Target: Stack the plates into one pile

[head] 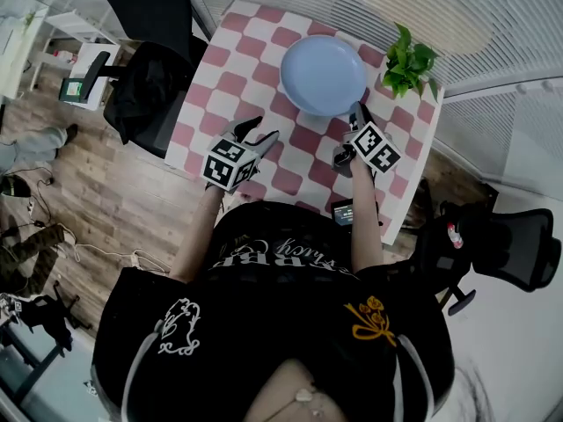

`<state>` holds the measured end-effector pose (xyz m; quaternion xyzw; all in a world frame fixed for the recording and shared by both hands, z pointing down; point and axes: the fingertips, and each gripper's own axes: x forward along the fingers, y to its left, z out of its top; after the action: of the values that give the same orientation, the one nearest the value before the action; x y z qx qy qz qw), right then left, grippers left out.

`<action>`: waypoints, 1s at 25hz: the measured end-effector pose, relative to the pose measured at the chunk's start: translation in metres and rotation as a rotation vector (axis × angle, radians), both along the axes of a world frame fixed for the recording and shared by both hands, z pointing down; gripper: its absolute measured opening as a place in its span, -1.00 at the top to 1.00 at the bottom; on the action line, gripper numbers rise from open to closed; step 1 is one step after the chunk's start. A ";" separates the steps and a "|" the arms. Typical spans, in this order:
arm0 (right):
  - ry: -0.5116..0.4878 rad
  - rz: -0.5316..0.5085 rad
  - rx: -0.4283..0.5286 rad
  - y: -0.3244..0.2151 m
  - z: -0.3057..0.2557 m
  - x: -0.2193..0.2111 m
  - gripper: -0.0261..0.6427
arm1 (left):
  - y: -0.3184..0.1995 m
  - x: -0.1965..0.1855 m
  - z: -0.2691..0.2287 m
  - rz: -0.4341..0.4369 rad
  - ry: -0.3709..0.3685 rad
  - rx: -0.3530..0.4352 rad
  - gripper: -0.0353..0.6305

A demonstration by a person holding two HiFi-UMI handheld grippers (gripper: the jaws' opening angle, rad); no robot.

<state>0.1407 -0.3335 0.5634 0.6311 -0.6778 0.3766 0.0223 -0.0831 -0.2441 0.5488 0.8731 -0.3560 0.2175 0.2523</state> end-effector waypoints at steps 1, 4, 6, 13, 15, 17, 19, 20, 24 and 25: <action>0.031 -0.038 0.015 0.003 -0.005 -0.006 0.77 | 0.001 0.000 -0.003 0.006 0.007 0.007 0.25; 0.110 -0.149 0.066 0.014 -0.020 -0.027 0.77 | 0.004 0.000 -0.014 0.024 0.033 0.037 0.25; 0.136 -0.192 0.090 0.023 -0.028 -0.038 0.77 | 0.007 0.000 -0.021 0.037 0.048 0.058 0.25; 0.124 -0.249 0.127 0.068 -0.045 -0.070 0.77 | 0.025 -0.007 -0.037 0.100 0.069 0.111 0.25; 0.126 -0.250 0.133 0.085 -0.047 -0.077 0.77 | 0.032 -0.007 -0.037 0.125 0.084 0.114 0.25; 0.126 -0.250 0.137 0.100 -0.048 -0.083 0.77 | 0.037 -0.007 -0.034 0.150 0.091 0.112 0.25; 0.133 -0.252 0.131 0.116 -0.046 -0.088 0.77 | 0.041 -0.005 -0.028 0.177 0.087 0.111 0.29; 0.144 -0.256 0.123 0.124 -0.045 -0.089 0.77 | 0.043 -0.003 -0.026 0.190 0.085 0.110 0.35; 0.205 -0.283 0.087 0.151 -0.038 -0.090 0.78 | 0.052 0.004 -0.028 0.219 0.098 0.120 0.46; 0.215 -0.288 0.087 0.156 -0.039 -0.090 0.78 | 0.055 0.006 -0.031 0.221 0.108 0.126 0.48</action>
<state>0.0508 -0.1779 0.5242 0.5646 -0.7704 0.2702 0.1210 -0.0767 -0.1894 0.5175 0.9315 -0.2566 0.1739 0.1903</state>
